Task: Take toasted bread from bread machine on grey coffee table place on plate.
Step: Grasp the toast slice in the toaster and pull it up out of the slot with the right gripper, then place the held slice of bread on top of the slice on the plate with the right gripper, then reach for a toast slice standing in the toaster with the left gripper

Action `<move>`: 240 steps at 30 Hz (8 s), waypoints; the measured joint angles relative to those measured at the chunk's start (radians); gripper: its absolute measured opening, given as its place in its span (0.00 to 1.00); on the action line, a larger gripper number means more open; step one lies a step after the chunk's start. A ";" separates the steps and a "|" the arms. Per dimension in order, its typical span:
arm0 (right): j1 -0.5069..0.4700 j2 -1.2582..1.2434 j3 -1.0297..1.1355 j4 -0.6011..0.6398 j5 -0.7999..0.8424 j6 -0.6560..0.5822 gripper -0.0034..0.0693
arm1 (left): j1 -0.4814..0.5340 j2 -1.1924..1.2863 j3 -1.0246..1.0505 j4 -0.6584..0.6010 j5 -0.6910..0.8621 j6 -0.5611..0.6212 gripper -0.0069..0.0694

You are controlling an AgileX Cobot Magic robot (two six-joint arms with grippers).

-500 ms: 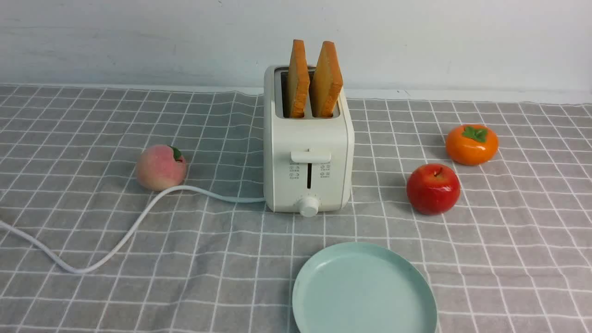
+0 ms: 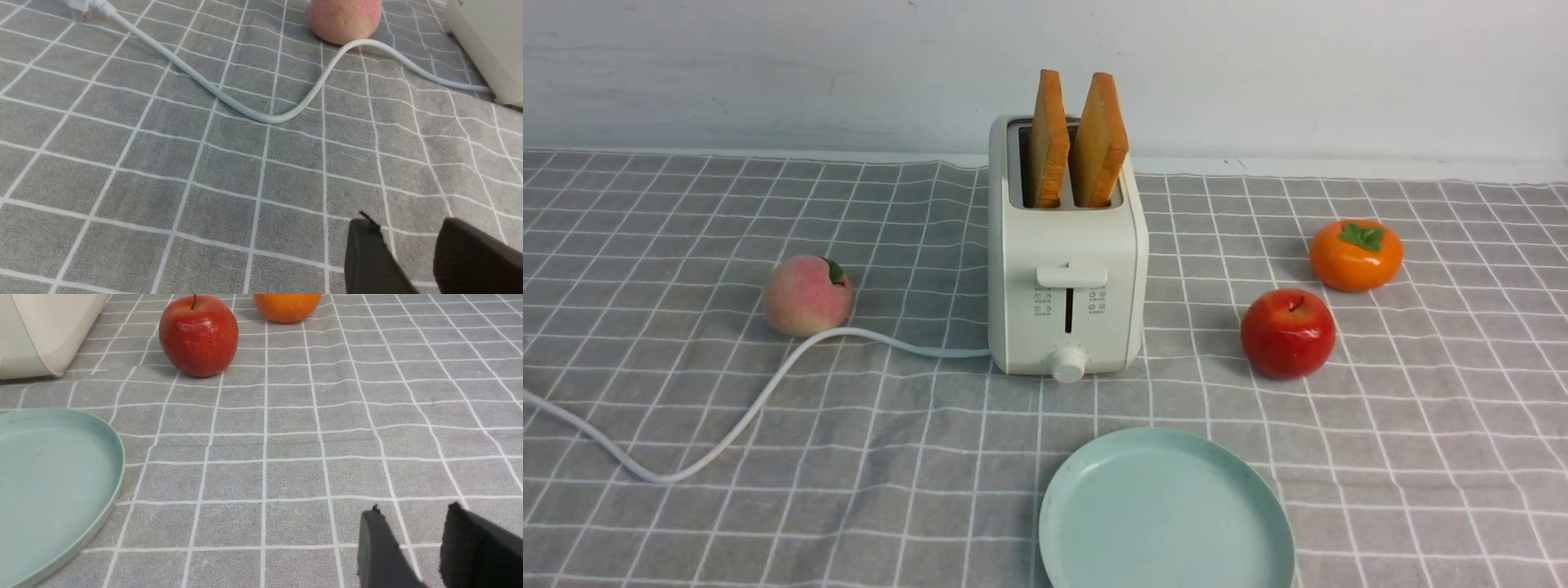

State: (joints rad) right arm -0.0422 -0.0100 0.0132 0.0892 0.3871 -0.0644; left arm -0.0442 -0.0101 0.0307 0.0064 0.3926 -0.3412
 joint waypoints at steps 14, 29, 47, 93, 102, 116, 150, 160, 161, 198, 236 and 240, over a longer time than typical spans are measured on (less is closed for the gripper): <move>0.000 0.000 0.000 0.002 0.000 0.000 0.38 | 0.000 0.000 0.000 0.016 -0.063 0.001 0.40; 0.000 0.000 0.011 0.140 -0.231 0.029 0.38 | 0.000 0.000 0.000 -0.105 -0.614 -0.134 0.40; -0.001 0.000 0.012 0.492 -0.806 0.357 0.38 | 0.000 0.000 -0.075 -0.116 -0.632 -0.289 0.40; 0.381 1.428 -1.317 0.448 0.355 -0.271 0.39 | -0.159 0.821 -0.887 -0.355 0.661 0.167 0.40; 0.385 1.838 -1.767 0.468 0.378 -0.202 0.50 | -0.160 0.767 -0.887 -0.503 0.675 0.309 0.40; 0.385 2.177 -2.134 0.404 0.382 -0.101 0.69 | -0.160 0.707 -0.890 -0.613 0.690 0.462 0.40; 0.246 1.555 -1.557 0.475 0.652 -0.100 0.20 | -0.160 0.707 -0.890 -0.632 0.685 0.459 0.40; 0.367 1.580 -1.079 0.888 0.606 -0.336 0.20 | -0.160 0.707 -0.890 -0.649 0.685 0.459 0.40; 0.369 1.588 -1.056 0.900 0.581 -0.342 0.20 | -0.160 0.707 -0.890 -0.651 0.685 0.459 0.40; 0.368 0.994 -1.202 0.559 0.680 -0.341 0.68 | -0.163 1.196 -1.264 -0.836 0.366 0.707 0.63; 0.368 0.857 -1.087 0.219 0.626 -0.053 0.61 | -0.430 1.971 -1.957 0.236 0.269 -0.268 0.16; 0.368 0.857 -1.087 0.219 0.626 -0.053 0.54 | -0.430 1.812 -1.962 0.274 0.315 -0.267 0.17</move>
State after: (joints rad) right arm 0.3253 0.8469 -1.0742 0.3085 1.0127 -0.1176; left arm -0.4740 1.8015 -1.9308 0.2802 0.7077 -0.6083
